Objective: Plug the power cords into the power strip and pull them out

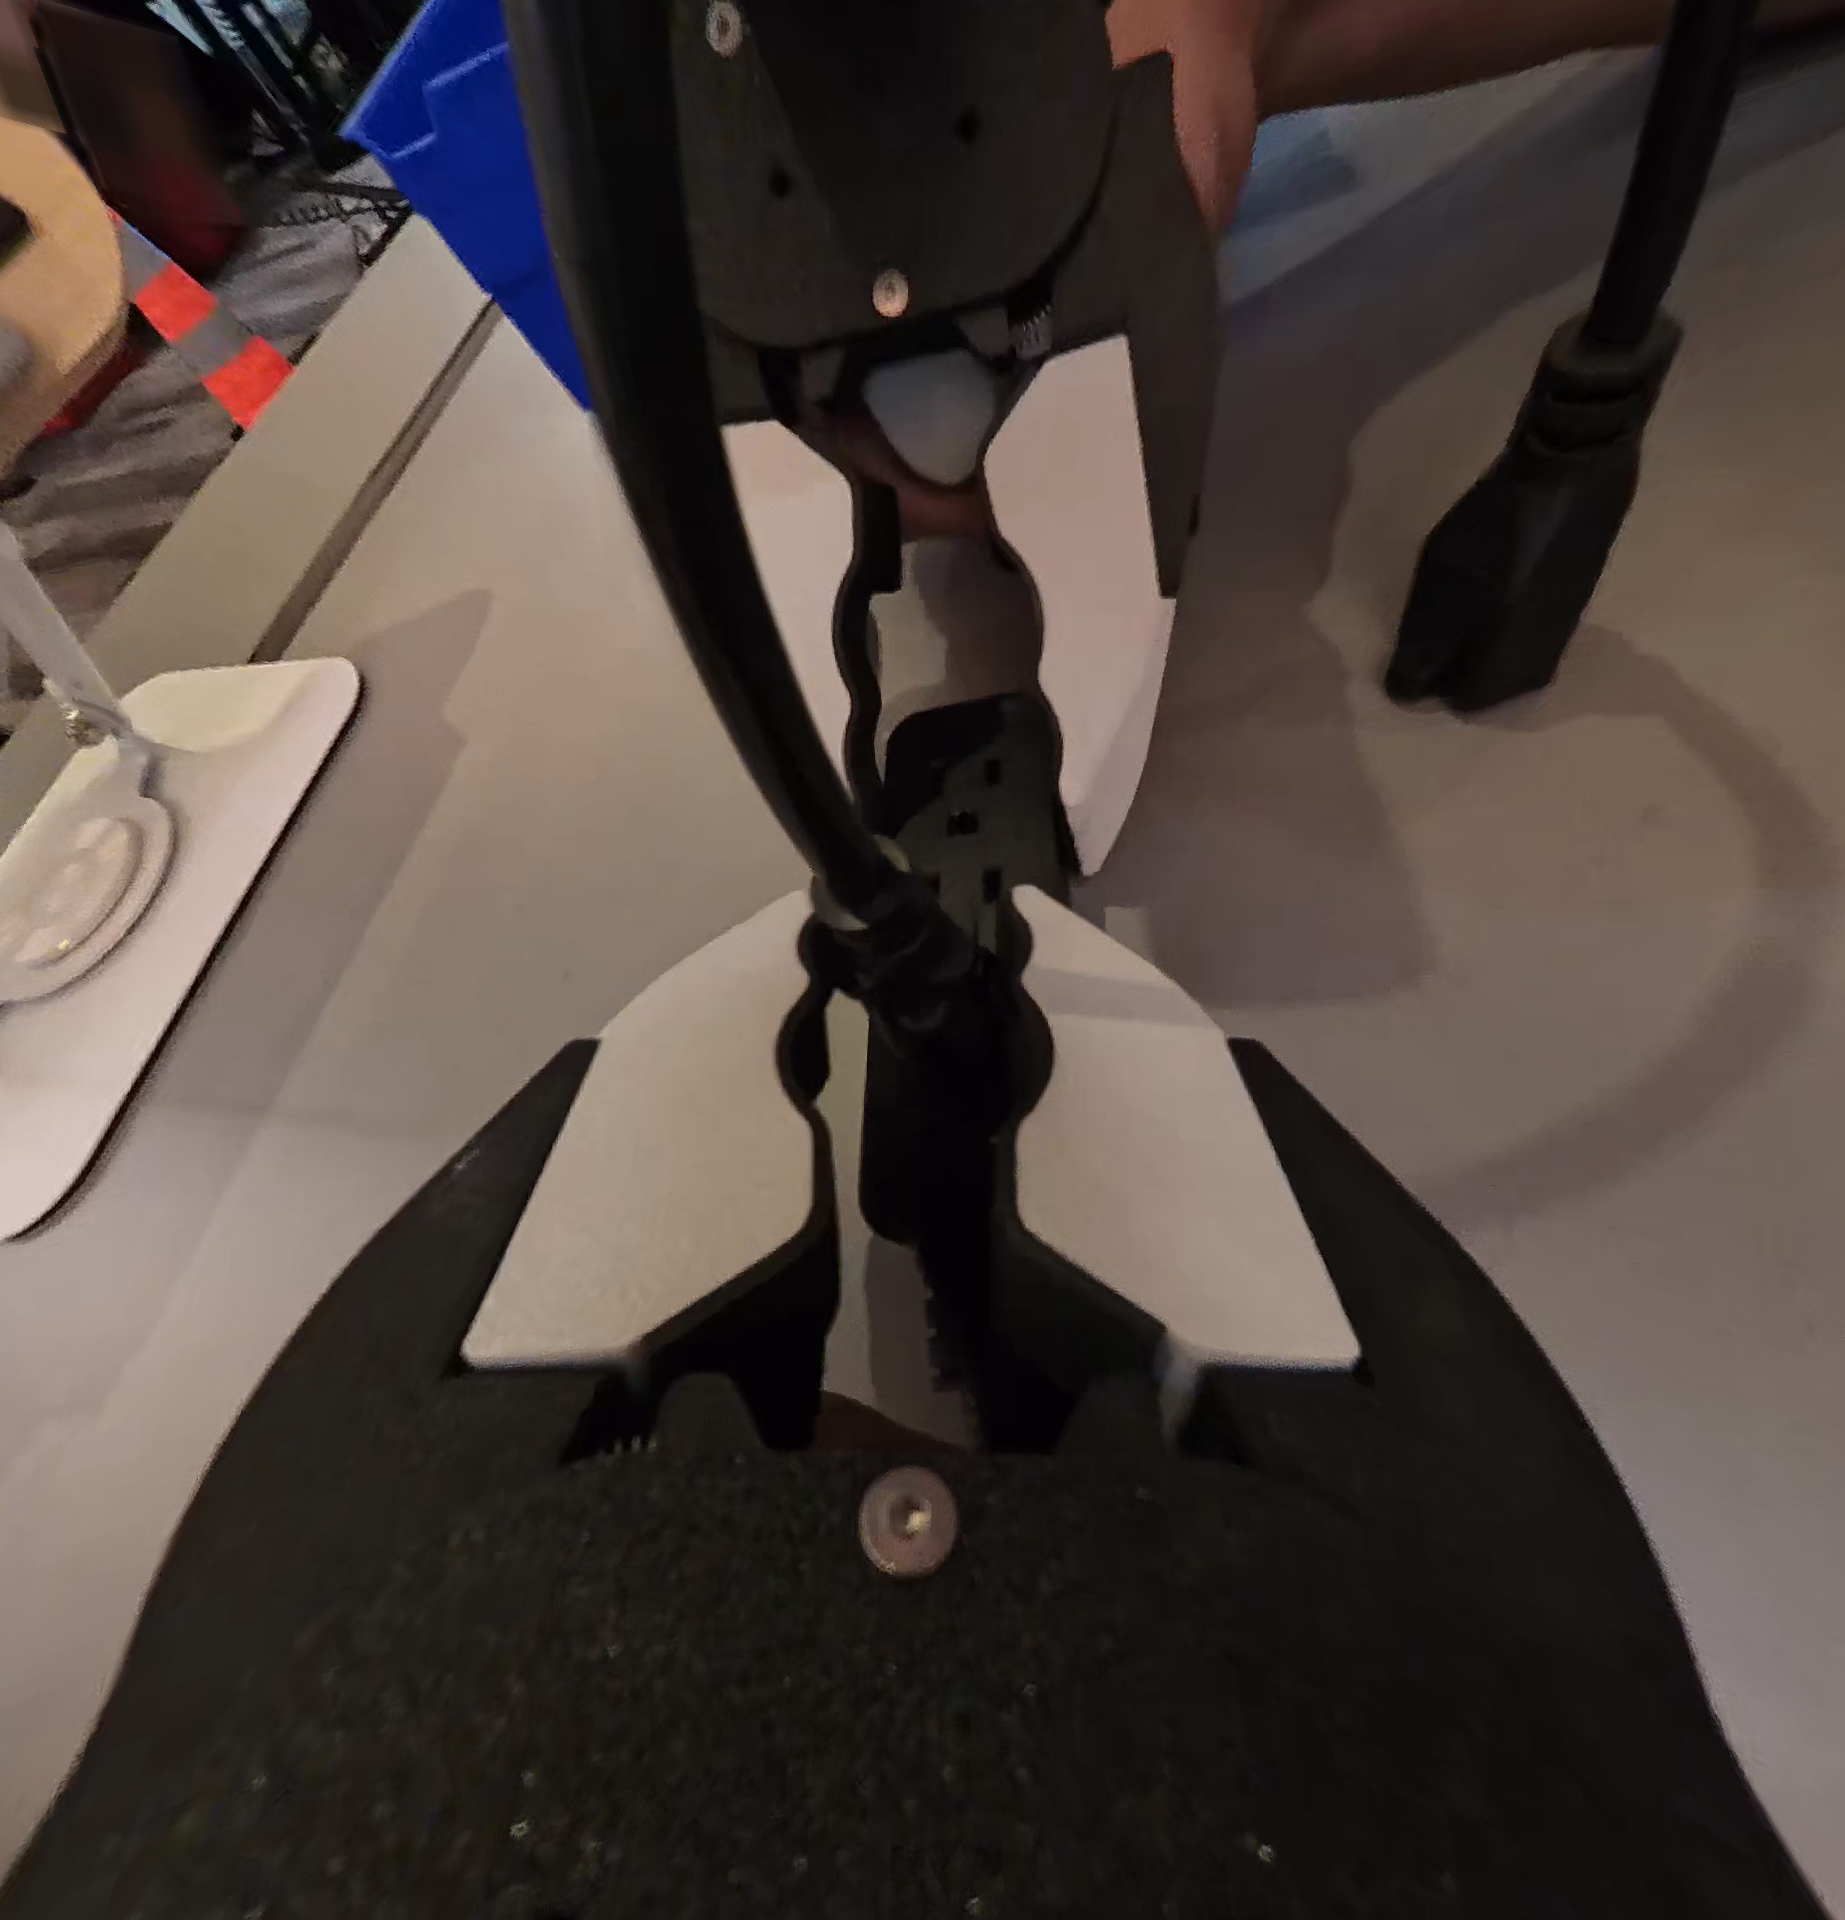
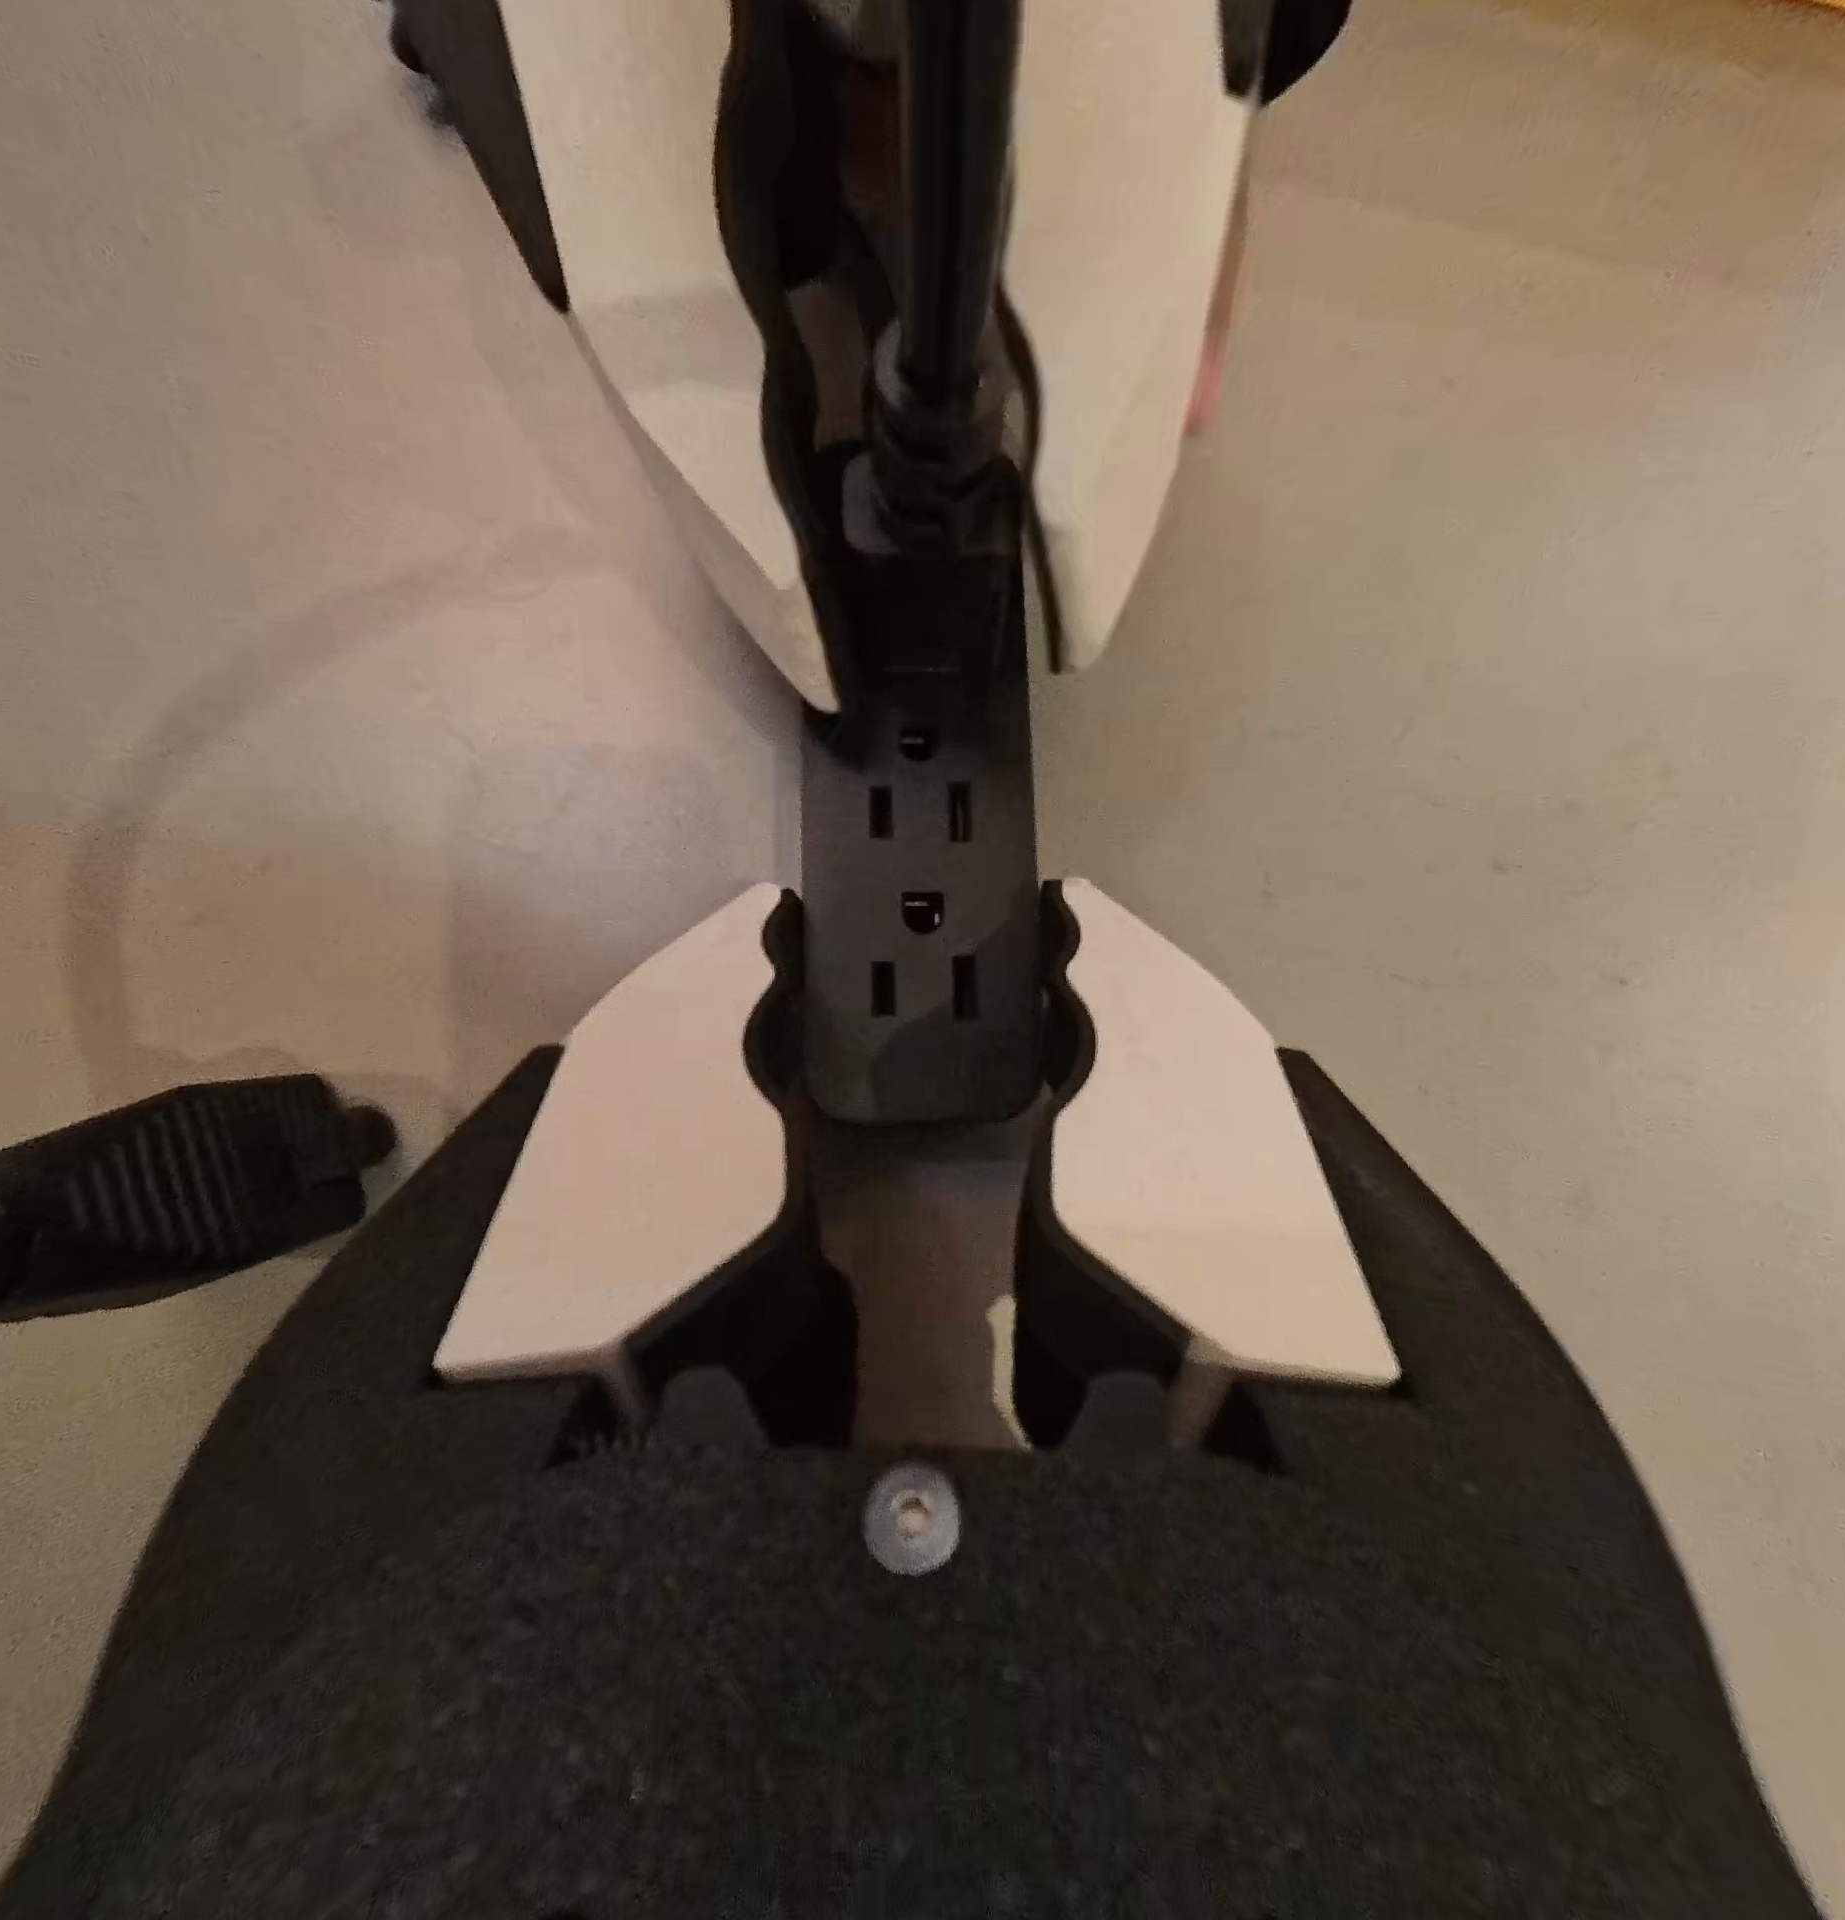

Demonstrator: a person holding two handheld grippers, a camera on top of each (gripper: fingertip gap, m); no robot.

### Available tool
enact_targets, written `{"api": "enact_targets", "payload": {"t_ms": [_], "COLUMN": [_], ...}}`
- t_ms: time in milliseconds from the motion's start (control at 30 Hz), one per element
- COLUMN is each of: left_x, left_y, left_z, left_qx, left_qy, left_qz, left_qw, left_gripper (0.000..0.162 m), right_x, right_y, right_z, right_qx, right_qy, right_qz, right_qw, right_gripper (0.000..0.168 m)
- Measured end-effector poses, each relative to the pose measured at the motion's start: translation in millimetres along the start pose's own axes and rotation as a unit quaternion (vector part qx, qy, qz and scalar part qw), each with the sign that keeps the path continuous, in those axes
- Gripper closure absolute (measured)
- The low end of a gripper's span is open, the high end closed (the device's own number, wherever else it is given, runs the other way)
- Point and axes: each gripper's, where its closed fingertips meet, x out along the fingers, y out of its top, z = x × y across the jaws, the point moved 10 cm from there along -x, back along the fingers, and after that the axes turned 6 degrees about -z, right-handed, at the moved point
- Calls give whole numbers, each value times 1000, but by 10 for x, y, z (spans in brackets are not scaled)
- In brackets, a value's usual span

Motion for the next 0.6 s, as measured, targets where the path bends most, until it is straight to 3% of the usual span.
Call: {"api": "enact_targets", "payload": {"t_ms": [267, 600], "left_x": [-20, -31], "left_y": [-10, -9], "left_z": [-76, -135], "left_qx": [-70, -92], "left_qy": [-38, -69], "left_qz": [10, 42], "left_qw": [997, 992], "left_gripper": [138, 139], "right_x": [13, 4], "right_y": [-2, 1], "right_z": [5, 7], "right_qx": [26, 40], "right_qy": [1, 3], "right_qz": [-5, -3], "right_qw": [1000, 999], "right_gripper": [123, 123]}}
